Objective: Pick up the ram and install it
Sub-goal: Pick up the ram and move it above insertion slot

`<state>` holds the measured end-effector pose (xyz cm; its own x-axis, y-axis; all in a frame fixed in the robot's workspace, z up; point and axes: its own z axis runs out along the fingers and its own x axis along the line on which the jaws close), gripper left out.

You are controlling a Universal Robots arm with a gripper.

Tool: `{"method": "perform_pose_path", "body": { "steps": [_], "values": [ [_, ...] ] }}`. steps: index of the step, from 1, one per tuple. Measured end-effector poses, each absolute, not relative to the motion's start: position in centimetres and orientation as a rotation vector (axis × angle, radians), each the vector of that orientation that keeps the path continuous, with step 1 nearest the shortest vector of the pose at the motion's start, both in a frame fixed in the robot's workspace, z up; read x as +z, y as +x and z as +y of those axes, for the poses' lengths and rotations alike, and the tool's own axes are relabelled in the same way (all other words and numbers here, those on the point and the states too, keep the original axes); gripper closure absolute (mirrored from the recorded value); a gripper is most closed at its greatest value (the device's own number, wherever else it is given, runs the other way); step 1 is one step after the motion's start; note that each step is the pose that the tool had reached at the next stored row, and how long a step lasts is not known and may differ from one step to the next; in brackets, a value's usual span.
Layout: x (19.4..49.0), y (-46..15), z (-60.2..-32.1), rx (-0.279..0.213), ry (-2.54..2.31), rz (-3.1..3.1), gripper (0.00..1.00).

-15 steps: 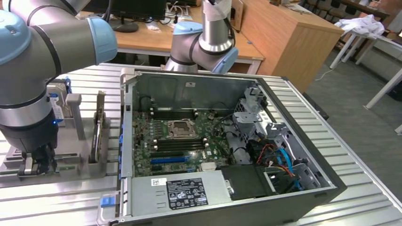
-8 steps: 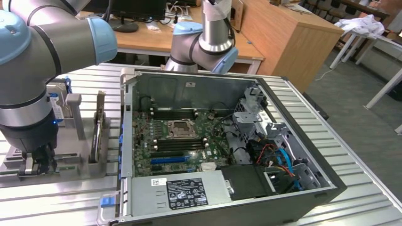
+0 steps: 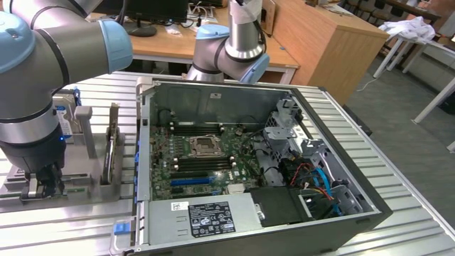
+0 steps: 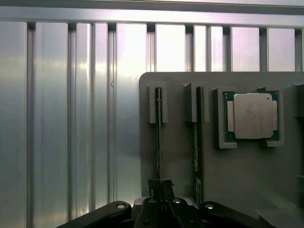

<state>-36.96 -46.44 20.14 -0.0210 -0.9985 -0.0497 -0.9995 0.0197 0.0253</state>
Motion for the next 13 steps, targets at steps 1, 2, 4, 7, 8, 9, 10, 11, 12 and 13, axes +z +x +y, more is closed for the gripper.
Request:
{"method": "perform_pose_path", "body": {
  "steps": [1, 2, 4, 7, 8, 9, 10, 11, 12, 13],
  "values": [
    [20.14, -36.96, -46.44, 0.083, -2.185, 2.230, 0.88],
    [20.14, -36.96, -46.44, 0.083, -2.185, 2.230, 0.88],
    [20.14, -36.96, -46.44, 0.083, -2.185, 2.230, 0.88],
    [20.15, -36.96, -46.43, 0.083, -2.186, 2.230, 0.88],
    [20.15, -36.95, -46.44, 0.083, -2.186, 2.230, 0.88],
    [20.16, -36.95, -46.43, 0.083, -2.186, 2.230, 0.88],
    [20.16, -36.96, -46.44, 0.083, -2.186, 2.230, 0.88],
    [20.16, -36.96, -46.43, 0.083, -2.186, 2.230, 0.88],
    [20.16, -36.96, -46.43, 0.083, -2.186, 2.230, 0.88],
    [20.17, -36.96, -46.44, 0.083, -2.186, 2.230, 0.88]
  ]
}}
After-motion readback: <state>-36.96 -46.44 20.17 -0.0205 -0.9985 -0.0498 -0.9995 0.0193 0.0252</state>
